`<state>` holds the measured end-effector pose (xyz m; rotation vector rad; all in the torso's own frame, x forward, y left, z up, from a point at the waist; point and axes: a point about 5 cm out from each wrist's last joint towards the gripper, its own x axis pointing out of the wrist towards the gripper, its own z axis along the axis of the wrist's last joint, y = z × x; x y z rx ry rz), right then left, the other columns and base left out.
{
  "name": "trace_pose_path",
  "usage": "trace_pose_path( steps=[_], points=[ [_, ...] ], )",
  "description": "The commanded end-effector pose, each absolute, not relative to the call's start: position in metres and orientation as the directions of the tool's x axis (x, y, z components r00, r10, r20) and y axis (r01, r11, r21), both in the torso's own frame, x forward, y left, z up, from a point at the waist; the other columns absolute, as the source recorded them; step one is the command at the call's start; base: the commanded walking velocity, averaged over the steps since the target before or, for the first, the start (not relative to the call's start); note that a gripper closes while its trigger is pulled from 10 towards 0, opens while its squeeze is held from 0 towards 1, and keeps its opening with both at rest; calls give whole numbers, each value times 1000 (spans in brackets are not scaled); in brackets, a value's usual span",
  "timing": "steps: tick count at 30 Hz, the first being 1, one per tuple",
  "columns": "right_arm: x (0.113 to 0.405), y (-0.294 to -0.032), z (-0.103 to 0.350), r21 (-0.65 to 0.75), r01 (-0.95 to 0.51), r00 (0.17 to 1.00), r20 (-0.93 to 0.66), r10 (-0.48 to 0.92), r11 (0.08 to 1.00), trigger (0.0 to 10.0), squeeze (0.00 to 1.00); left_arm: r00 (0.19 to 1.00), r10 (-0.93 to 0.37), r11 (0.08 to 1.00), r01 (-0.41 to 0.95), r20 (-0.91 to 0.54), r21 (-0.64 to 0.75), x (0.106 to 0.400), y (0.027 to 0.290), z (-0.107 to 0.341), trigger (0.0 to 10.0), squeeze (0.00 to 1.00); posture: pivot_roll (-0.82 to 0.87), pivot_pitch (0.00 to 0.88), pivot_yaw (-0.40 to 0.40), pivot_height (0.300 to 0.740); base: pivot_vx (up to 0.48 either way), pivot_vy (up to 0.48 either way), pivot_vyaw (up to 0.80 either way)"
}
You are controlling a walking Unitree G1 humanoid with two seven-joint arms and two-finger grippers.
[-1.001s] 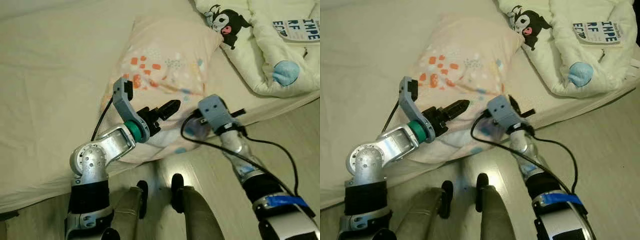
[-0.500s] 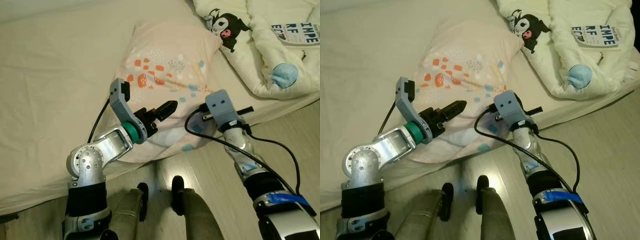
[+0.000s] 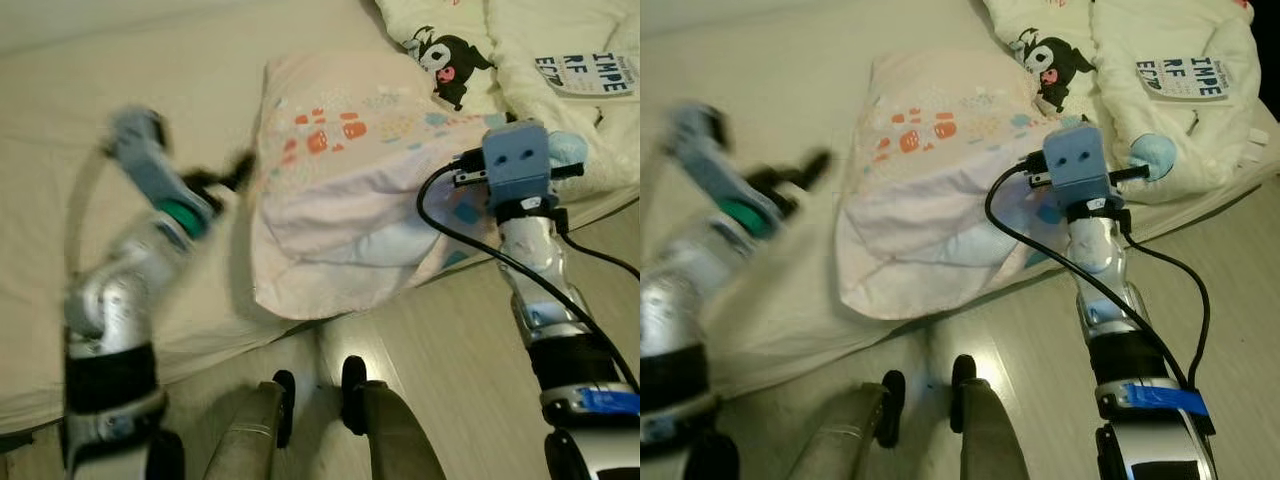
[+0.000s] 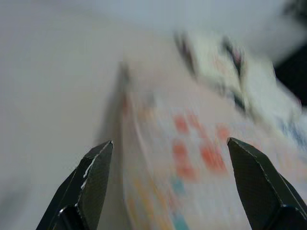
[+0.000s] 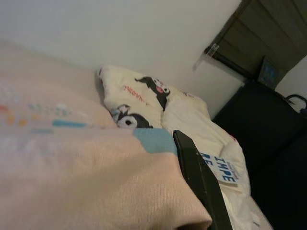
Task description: Clean up the room
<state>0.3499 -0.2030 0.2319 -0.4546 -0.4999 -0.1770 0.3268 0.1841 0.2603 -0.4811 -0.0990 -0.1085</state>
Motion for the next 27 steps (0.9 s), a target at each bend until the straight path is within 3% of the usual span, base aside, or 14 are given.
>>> trace_pose_path(
  steps=[1, 7, 9, 10, 12, 13, 15, 17, 22, 25, 27],
  points=[
    [346, -210, 243, -314, 297, 838, 539, -89, 902, 10000, 0, 991, -73, 875, 118, 112, -470, 327, 184, 256, 10000, 0, -38, 228, 44, 740, 0, 0, 0],
    [348, -224, 245, -208, 322, 838, 516, -176, 923, 10000, 0, 971, -121, 895, 196, 205, -401, 324, 181, 280, 10000, 0, -37, 217, 39, 740, 0, 0, 0],
    [347, -232, 238, -214, 334, 854, 481, -199, 918, 10000, 0, 949, -244, 957, 269, 198, -109, 316, 176, 280, 10000, 0, -35, 217, 40, 740, 0, 0, 0],
    [347, -232, 238, -214, 334, 854, 481, -199, 918, 10000, 0, 949, -244, 957, 269, 198, -109, 316, 176, 280, 10000, 0, -35, 217, 40, 740, 0, 0, 0],
    [346, -236, 227, -231, 342, 875, 431, -219, 911, 10000, 0, 941, -322, 932, 296, 102, 207, 309, 175, 262, 10000, 0, -29, 217, 45, 740, 0, 0, 0],
    [345, -238, 221, -234, 350, 881, 411, -234, 907, 10000, 0, 953, -303, 911, 282, 24, 302, 309, 179, 248, 10000, 0, -26, 214, 52, 740, 0, 0, 0],
    [345, -239, 218, -235, 354, 885, 398, -243, 905, 10000, 0, 960, -280, 898, 269, -19, 349, 309, 183, 239, 10000, 0, -26, 214, 52, 740, 0, 0, 0],
    [345, -239, 215, -222, 361, 885, 387, -258, 906, 10000, 0, 929, -355, 850, 368, -105, 377, 300, 185, 225, 10000, 0, -30, 215, 61, 740, 0, 0, 0],
    [345, -239, 215, -218, 361, 886, 385, -260, 907, 10000, 0, 901, -412, 823, 432, -136, 369, 294, 184, 223, 10000, 0, -26, 216, 64, 740, 0, 0, 0],
    [348, -240, 216, -218, 359, 887, 381, -260, 907, 10000, 0, 796, -544, 710, 605, -264, 360, 271, 178, 210, 10000, 0, -10, 218, 63, 740, 0, 0, 0],
    [348, -240, 216, -218, 359, 887, 381, -260, 907, 10000, 0, 796, -544, 710, 605, -264, 360, 271, 178, 210, 10000, 0, -10, 218, 63, 740, 0, 0, 0]
  ],
)
